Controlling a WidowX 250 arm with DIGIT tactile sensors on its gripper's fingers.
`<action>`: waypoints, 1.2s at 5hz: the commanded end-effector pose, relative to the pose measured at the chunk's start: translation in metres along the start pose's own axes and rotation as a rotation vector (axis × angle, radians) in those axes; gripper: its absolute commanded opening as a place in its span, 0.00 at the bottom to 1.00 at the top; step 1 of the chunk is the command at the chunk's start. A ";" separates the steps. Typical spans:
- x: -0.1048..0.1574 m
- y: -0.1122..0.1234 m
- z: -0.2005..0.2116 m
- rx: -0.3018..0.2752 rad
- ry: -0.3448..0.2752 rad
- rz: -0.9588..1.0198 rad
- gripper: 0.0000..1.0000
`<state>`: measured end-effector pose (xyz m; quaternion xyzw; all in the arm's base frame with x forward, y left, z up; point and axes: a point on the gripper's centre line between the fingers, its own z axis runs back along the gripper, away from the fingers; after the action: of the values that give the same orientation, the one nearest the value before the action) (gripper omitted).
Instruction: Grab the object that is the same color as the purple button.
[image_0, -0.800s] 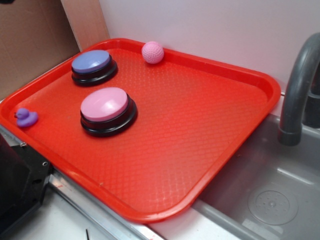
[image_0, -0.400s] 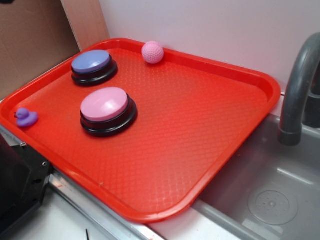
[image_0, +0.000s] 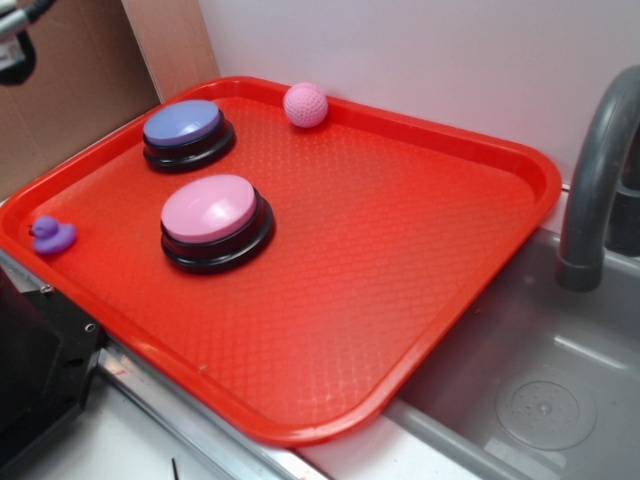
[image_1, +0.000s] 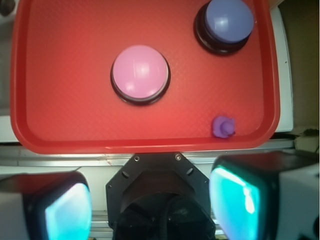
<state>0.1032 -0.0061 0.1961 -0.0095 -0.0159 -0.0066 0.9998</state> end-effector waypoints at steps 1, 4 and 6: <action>0.001 0.021 -0.018 0.094 -0.064 -0.050 1.00; 0.113 0.064 -0.115 0.134 0.030 -0.033 1.00; 0.056 0.086 -0.082 0.107 -0.130 -0.016 1.00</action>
<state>0.1592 0.0731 0.1126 0.0445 -0.0724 -0.0118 0.9963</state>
